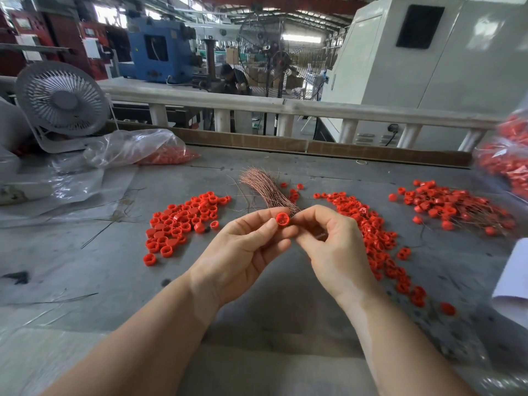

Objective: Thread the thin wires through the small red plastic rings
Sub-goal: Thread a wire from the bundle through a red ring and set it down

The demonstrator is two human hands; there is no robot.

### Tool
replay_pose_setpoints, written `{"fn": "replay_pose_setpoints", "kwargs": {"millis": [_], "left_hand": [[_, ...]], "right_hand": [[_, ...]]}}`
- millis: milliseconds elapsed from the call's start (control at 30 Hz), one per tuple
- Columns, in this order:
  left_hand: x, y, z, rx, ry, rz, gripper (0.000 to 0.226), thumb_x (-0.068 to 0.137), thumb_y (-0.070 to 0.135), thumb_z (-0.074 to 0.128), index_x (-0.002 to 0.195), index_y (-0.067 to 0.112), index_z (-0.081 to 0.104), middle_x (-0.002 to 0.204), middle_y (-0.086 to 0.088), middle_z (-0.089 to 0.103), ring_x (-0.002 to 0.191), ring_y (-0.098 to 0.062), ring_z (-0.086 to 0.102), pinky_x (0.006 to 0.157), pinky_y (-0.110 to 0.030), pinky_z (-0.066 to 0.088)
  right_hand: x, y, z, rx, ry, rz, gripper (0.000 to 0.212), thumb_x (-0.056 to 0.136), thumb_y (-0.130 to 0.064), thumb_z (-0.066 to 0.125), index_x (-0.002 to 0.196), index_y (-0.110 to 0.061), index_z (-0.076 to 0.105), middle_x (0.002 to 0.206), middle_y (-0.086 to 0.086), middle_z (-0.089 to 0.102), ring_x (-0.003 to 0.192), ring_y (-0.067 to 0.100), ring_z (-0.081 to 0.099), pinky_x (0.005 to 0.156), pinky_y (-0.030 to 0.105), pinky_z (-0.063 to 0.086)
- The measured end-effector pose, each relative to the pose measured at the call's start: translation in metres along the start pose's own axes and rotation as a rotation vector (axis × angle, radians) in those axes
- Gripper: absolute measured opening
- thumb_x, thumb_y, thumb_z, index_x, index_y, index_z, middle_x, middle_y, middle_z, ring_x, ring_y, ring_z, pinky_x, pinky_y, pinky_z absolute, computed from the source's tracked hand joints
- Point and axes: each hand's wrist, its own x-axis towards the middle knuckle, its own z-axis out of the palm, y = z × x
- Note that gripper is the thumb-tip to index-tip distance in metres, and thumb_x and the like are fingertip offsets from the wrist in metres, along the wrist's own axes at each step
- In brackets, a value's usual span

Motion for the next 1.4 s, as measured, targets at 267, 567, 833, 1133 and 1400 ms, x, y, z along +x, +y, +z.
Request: {"fn": "replay_pose_setpoints", "kwargs": {"millis": [267, 567, 833, 1133, 1400], "left_hand": [[0.0042, -0.0021, -0.0012, -0.048, 0.041, 0.037, 0.022, 0.072, 0.005, 0.054, 0.073, 0.009, 0.075, 0.069, -0.003, 0.066, 0.062, -0.008, 0.064, 0.065, -0.018, 0.055], [0.0042, -0.0026, -0.0028, -0.050, 0.033, -0.004, 0.020, 0.072, 0.008, 0.056, 0.075, 0.009, 0.076, 0.068, -0.003, 0.065, 0.059, -0.008, 0.062, 0.064, -0.020, 0.056], [0.0043, -0.0009, -0.0033, -0.085, 0.063, 0.011, 0.022, 0.072, 0.008, 0.056, 0.090, 0.004, 0.067, 0.066, -0.002, 0.064, 0.057, -0.006, 0.061, 0.061, -0.019, 0.055], [0.0046, 0.0013, -0.0016, -0.214, 0.112, 0.005, 0.022, 0.072, 0.004, 0.054, 0.090, 0.000, 0.065, 0.069, -0.007, 0.065, 0.060, -0.009, 0.065, 0.062, -0.018, 0.056], [0.0034, 0.0029, 0.0010, -0.269, 0.135, -0.029, 0.021, 0.071, 0.001, 0.053, 0.069, 0.000, 0.074, 0.070, -0.011, 0.068, 0.065, -0.012, 0.069, 0.061, -0.021, 0.057]], "right_hand": [[-0.0004, 0.0020, 0.0002, -0.075, 0.081, -0.044, 0.017, 0.082, -0.004, 0.066, 0.076, -0.020, 0.067, 0.066, -0.013, 0.063, 0.062, -0.002, 0.054, 0.063, 0.011, 0.040], [-0.0011, 0.0044, 0.0008, -0.178, 0.101, -0.133, 0.017, 0.080, 0.000, 0.066, 0.076, -0.017, 0.066, 0.071, -0.009, 0.062, 0.065, 0.004, 0.054, 0.063, 0.017, 0.044], [-0.0020, 0.0041, 0.0021, -0.219, 0.083, -0.209, 0.015, 0.079, 0.000, 0.067, 0.077, -0.015, 0.068, 0.072, -0.009, 0.060, 0.066, 0.003, 0.052, 0.063, 0.014, 0.041], [-0.0022, 0.0027, 0.0032, -0.213, 0.068, -0.233, 0.014, 0.079, 0.000, 0.067, 0.082, -0.014, 0.071, 0.075, -0.005, 0.062, 0.070, 0.007, 0.055, 0.066, 0.025, 0.047], [-0.0017, 0.0036, 0.0036, -0.240, 0.067, -0.256, 0.013, 0.079, 0.000, 0.067, 0.085, -0.010, 0.073, 0.077, -0.004, 0.062, 0.071, 0.009, 0.056, 0.069, 0.024, 0.046]]}}
